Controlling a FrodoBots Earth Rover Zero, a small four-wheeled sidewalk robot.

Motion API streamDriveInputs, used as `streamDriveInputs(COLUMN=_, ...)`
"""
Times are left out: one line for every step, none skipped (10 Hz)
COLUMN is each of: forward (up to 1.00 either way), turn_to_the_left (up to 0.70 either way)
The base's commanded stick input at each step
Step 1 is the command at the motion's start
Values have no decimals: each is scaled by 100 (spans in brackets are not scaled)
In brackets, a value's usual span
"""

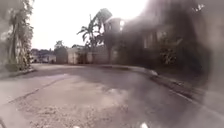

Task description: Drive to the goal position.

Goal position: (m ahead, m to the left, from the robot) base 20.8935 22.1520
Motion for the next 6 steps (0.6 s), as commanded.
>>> streamDriveInputs(forward=100, turn_to_the_left=0)
streamDriveInputs(forward=100, turn_to_the_left=0)
streamDriveInputs(forward=100, turn_to_the_left=0)
streamDriveInputs(forward=100, turn_to_the_left=0)
streamDriveInputs(forward=100, turn_to_the_left=0)
streamDriveInputs(forward=100, turn_to_the_left=0)
